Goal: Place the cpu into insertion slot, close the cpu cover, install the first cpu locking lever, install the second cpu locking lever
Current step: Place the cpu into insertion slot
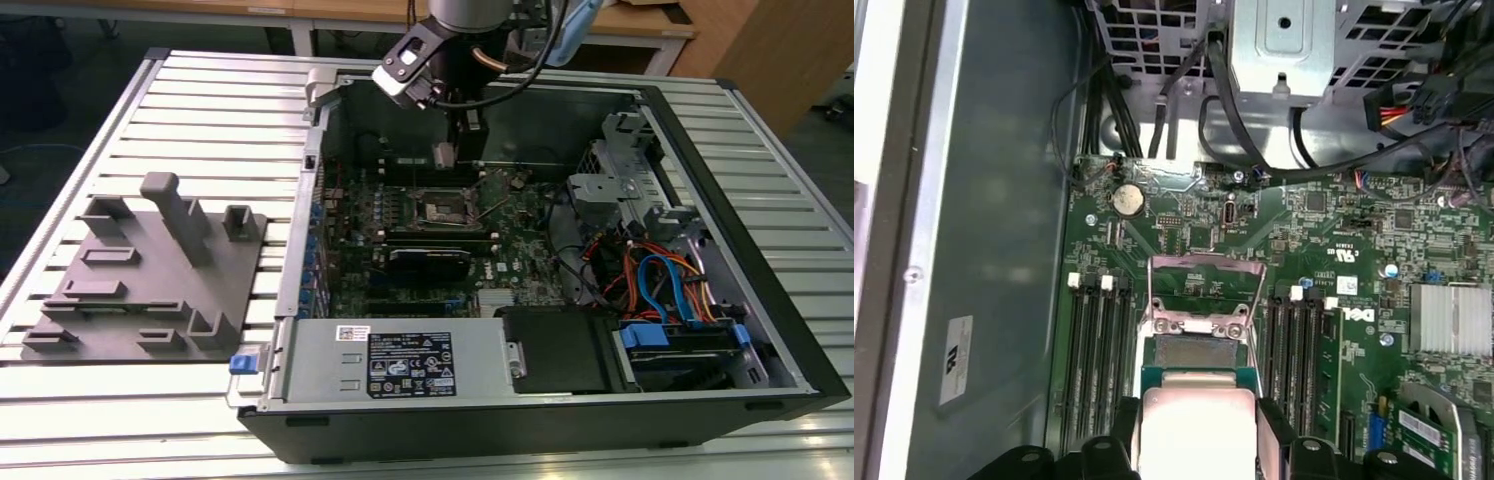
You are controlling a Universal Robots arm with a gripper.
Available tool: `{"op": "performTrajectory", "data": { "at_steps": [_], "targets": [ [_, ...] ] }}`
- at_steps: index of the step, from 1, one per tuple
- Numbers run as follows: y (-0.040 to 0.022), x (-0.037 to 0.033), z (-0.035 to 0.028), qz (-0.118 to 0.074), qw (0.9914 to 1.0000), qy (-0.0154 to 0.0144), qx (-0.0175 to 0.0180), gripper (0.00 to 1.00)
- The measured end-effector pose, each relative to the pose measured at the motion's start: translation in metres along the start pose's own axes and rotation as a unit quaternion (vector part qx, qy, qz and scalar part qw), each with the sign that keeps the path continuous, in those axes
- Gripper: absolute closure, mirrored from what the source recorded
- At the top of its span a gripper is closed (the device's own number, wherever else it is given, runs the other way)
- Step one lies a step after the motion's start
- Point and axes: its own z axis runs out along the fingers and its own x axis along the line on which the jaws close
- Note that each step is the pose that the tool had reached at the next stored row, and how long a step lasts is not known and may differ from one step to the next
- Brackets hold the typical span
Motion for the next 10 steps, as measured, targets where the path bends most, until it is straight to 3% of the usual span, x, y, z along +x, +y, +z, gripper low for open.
{"op": "performTrajectory", "data": {
  "at_steps": [10],
  "targets": [
    [-0.0015, -0.0004, 0.0181, 0.0, 1.0, 0.0, 0.0, 0.46]
  ]
}}
